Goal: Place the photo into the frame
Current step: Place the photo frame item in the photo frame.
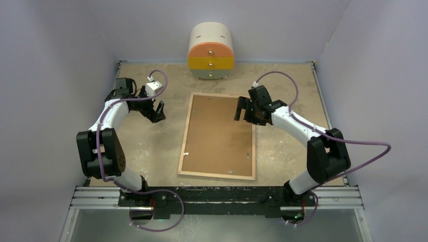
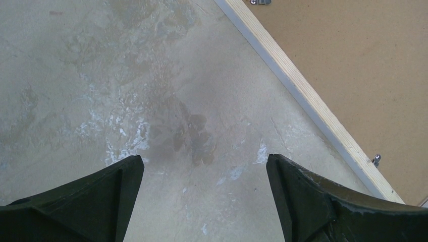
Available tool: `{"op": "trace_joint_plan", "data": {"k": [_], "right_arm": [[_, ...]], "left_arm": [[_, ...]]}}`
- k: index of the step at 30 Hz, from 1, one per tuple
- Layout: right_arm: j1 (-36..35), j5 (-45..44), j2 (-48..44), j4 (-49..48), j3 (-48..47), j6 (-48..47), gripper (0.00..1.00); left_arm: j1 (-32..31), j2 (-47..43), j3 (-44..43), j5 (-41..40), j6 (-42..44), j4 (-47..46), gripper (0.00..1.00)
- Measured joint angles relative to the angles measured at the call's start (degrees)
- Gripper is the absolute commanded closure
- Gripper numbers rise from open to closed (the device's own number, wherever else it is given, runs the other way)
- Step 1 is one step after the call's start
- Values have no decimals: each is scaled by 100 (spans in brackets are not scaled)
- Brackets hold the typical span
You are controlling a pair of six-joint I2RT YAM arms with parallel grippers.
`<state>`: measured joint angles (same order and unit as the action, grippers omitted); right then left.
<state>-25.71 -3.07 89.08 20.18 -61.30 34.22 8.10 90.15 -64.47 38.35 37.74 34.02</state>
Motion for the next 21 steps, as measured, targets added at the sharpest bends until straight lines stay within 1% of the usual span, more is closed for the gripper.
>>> {"op": "trace_joint_plan", "data": {"k": [3,7,9,12,14,16,17,19,21], "right_arm": [[-7,116,-125,-39,20,-15,2],[-192,640,-562,-568,264,76,14],[-562,848,-662,-960,361,140,19],[-1325,1084,-638,-1648,555,190,27],[-1886,1167,-546,-2120,728,153,36],[-2387,1178,-402,-2511,872,46,51],[-2581,1165,-328,-2680,931,-31,57],[-2844,1161,-201,-2957,1005,-162,64],[-3001,1169,-48,-3200,1027,-251,66]], "left_arm": [[-2,11,0,61,-20,11,0],[-103,164,7,273,-127,52,6],[-243,278,37,374,-214,63,9],[-612,566,63,529,-376,96,16],[-866,796,63,627,-490,87,21],[-1029,981,63,713,-579,90,28],[-1086,1084,63,772,-619,92,30],[-1117,1259,63,870,-693,101,36],[-1113,1368,63,942,-726,107,41]]}}
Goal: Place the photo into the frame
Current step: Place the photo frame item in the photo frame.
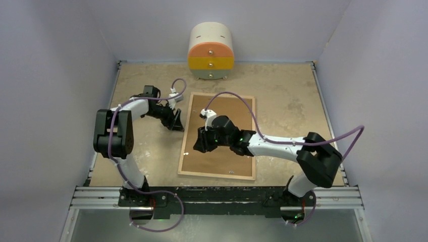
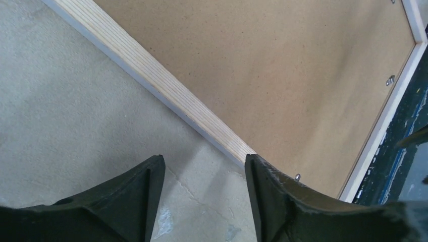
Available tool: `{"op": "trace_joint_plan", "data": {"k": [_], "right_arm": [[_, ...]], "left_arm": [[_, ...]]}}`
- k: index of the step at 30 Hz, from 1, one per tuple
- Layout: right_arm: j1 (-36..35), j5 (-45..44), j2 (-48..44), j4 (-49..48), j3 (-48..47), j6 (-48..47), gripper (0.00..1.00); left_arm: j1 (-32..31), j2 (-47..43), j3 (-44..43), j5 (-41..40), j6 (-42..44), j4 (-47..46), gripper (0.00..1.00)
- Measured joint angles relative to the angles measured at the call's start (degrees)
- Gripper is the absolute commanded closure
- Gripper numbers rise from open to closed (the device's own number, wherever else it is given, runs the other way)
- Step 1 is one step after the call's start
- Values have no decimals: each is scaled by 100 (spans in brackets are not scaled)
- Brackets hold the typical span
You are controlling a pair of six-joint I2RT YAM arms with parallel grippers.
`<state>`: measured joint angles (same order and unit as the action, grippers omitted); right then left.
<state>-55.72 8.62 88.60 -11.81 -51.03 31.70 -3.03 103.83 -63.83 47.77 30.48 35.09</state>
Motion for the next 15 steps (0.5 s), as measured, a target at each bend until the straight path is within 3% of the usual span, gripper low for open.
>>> {"op": "trace_joint_plan", "data": {"k": [8,15], "right_arm": [[-157,313,903,-868,-4,-173,71],[-361,623,1537,-992,-122,-330,76]], "left_arm": [[4,133,0,208,-48,11,51],[4,229,127,284,-44,26,57]]}}
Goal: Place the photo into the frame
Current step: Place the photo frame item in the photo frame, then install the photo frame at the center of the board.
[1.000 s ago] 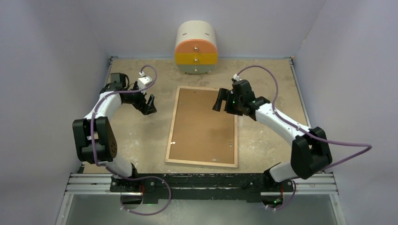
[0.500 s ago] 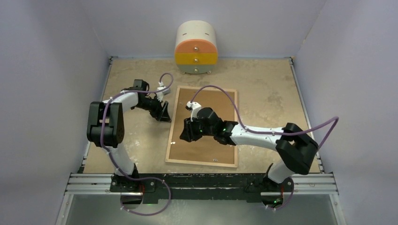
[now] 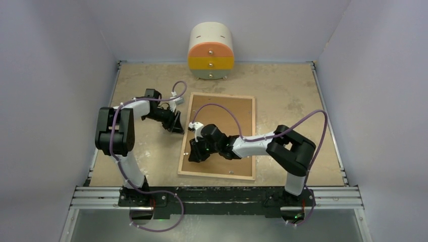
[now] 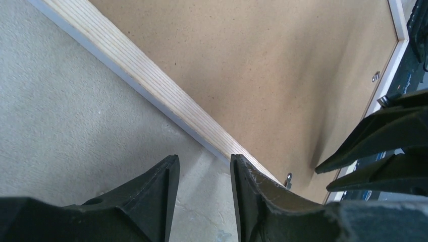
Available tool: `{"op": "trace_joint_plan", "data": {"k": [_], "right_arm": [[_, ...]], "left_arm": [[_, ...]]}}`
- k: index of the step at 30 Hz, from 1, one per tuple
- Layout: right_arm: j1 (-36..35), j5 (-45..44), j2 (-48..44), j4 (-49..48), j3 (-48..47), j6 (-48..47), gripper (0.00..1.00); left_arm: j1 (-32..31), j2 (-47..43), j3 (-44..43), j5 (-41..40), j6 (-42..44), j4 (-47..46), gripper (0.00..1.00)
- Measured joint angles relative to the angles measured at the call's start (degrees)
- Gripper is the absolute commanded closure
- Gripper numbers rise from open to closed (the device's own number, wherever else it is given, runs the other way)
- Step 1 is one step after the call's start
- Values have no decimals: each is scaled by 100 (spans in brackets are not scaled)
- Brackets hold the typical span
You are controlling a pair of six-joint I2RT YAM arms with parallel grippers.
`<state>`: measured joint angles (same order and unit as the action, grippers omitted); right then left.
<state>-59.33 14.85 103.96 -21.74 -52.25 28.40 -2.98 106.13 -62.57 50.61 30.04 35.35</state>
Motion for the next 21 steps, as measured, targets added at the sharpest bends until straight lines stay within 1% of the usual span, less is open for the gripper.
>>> {"op": "trace_joint_plan", "data": {"k": [7,11,13,21], "right_arm": [[-57,173,260,-118,-133,-103,79],[-57,168,402,-236,-214,-109,91],[-57,162,474,-293,-256,-107,100],[-66,-153,614,-518,-348,-94,100]], "left_arm": [[0,122,39,15,2,-4,62],[0,122,72,20,4,-7,62],[0,122,83,26,4,-15,62],[0,122,109,63,15,-9,62]]}}
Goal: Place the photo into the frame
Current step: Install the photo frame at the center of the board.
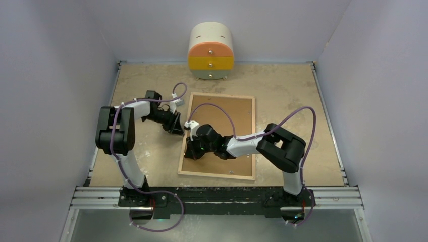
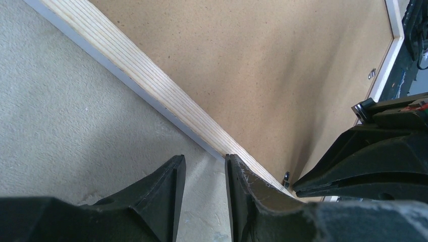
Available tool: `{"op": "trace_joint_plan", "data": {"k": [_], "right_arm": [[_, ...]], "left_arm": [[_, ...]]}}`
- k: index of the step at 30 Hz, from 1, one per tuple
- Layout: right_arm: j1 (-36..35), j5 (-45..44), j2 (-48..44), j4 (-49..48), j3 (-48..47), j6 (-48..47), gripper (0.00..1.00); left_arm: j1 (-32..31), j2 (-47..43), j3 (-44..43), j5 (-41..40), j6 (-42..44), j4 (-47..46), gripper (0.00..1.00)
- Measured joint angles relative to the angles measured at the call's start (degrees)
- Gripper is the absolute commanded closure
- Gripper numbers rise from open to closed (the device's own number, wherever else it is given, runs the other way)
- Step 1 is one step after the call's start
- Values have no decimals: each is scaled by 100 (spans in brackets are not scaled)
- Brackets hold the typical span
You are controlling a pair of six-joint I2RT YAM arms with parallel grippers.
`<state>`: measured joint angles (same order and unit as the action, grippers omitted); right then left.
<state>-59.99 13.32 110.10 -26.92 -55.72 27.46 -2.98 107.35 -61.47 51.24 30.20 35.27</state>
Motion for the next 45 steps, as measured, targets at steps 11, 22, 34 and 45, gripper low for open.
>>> {"op": "trace_joint_plan", "data": {"k": [11,22,34,45], "right_arm": [[-11,-330,20,-127,0,39,100],[7,-323,24,-240,26,81,94],[2151,271,-1292,-63,107,297,46],[2632,774,833,374,-1679,341,48]], "left_arm": [[0,-15,48,42,50,4,63],[0,-26,63,42,87,31,63],[61,-11,-398,11,-654,-280,58],[72,570,-634,177,-944,-597,67]]}}
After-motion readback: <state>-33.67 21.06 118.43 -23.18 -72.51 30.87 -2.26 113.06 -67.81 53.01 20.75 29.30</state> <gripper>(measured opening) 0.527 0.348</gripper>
